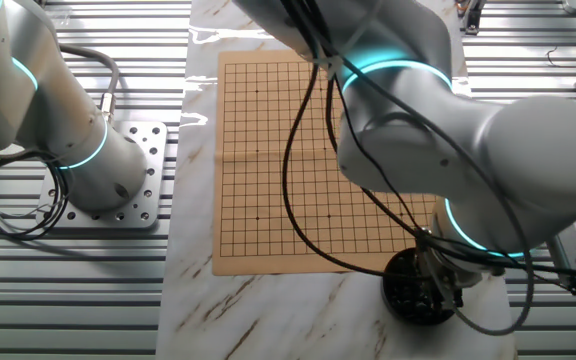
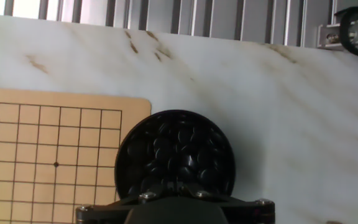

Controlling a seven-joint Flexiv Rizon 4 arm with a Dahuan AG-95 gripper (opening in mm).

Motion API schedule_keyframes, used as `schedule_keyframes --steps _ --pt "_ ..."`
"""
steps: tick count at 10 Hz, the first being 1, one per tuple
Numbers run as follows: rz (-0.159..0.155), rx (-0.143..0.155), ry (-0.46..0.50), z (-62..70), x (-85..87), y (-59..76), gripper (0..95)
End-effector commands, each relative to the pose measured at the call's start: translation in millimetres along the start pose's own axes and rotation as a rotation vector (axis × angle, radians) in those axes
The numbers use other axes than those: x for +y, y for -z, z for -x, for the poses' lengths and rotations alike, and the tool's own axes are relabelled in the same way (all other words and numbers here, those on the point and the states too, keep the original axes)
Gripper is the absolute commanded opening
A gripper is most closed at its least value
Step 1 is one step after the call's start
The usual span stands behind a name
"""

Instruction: Play the first move as black on the 3-4 point in the upper right corner of the Go board

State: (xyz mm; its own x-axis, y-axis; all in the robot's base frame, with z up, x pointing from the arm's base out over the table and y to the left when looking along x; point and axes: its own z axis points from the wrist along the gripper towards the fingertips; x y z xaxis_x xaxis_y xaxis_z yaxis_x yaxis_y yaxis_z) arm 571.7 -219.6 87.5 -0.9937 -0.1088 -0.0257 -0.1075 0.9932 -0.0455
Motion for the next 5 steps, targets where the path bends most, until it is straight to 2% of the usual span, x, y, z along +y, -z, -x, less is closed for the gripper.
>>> schedule_keyframes --steps 1,5 --pt "0.001 0.001 0.001 2.7 -0.3 -1.5 0.0" --pt "-0.001 -0.006 -0.009 8.7 2.7 -6.5 0.0"
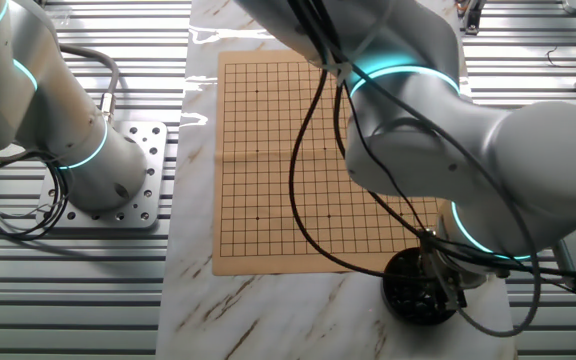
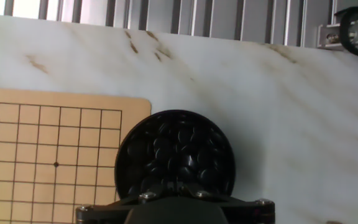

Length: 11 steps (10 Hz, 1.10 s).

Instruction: Play the first move as black on the 3-4 point in the upper right corner of the Go board

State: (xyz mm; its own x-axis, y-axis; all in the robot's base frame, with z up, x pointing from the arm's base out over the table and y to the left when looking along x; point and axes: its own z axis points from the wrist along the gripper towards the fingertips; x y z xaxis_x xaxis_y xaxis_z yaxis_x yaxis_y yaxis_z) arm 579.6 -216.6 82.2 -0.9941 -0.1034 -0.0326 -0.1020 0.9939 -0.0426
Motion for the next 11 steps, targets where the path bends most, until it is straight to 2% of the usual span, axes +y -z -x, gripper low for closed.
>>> schedule_keyframes --steps 1,5,9,11 --pt "-0.001 -0.003 -0.005 1.4 -0.2 -2.2 0.0" --pt "0.003 -0.007 -0.009 6.2 -5.1 -7.4 0.0" --pt "-0.033 0.000 -0.019 10.6 -6.7 -11.9 0.0" --pt "-0.033 -0.002 -0.033 12.9 -4.2 -14.1 0.0"
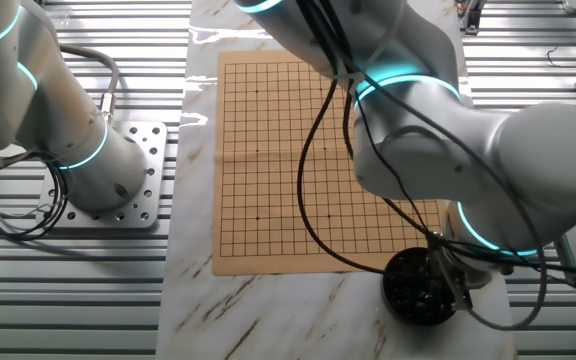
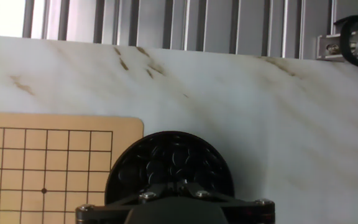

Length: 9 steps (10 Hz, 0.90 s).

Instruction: Play the first move as black on the 3-4 point in the upper right corner of the Go board

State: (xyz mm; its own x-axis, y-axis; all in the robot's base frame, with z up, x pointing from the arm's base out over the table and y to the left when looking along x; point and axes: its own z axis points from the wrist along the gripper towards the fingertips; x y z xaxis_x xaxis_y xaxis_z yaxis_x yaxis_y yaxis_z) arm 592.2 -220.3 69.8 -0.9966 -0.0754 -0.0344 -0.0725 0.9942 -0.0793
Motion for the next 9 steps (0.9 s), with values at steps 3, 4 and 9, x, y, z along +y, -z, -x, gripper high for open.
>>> schedule_keyframes --steps 3,4,9 --pt "0.003 -0.001 -0.015 5.1 4.0 -4.8 0.0" --pt "0.001 0.000 -0.019 5.9 5.0 -5.6 0.0" --pt "0.003 -0.001 -0.033 6.5 5.8 -6.3 0.0"
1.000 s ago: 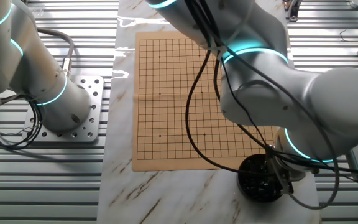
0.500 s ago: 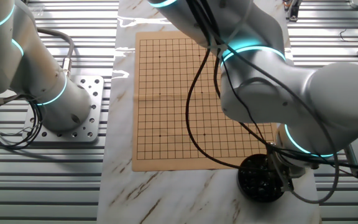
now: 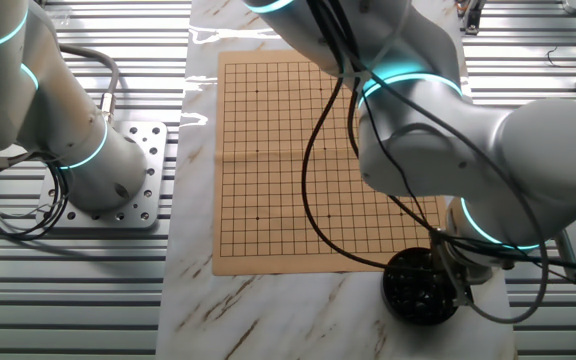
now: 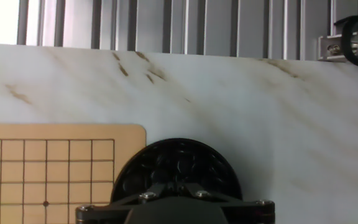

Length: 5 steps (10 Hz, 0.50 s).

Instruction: Play the first move as black on the 3-4 point in the upper right corner of the Go board

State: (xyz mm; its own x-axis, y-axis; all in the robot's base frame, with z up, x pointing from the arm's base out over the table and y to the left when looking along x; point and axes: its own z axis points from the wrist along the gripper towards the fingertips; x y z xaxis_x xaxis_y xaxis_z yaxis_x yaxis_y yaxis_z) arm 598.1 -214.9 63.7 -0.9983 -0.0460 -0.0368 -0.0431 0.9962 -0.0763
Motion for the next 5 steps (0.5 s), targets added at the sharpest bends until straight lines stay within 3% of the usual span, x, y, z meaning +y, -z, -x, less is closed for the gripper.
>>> schedule_keyframes --steps 1,3,4,5 --pt "0.005 -0.001 -0.009 0.4 0.4 -0.5 0.0" --pt "0.024 -0.007 -0.020 0.4 0.4 -0.5 0.0" --pt "0.028 -0.008 -0.020 0.3 0.4 -0.6 19.0" --pt "0.028 -0.008 -0.020 0.1 0.3 -0.7 19.0"
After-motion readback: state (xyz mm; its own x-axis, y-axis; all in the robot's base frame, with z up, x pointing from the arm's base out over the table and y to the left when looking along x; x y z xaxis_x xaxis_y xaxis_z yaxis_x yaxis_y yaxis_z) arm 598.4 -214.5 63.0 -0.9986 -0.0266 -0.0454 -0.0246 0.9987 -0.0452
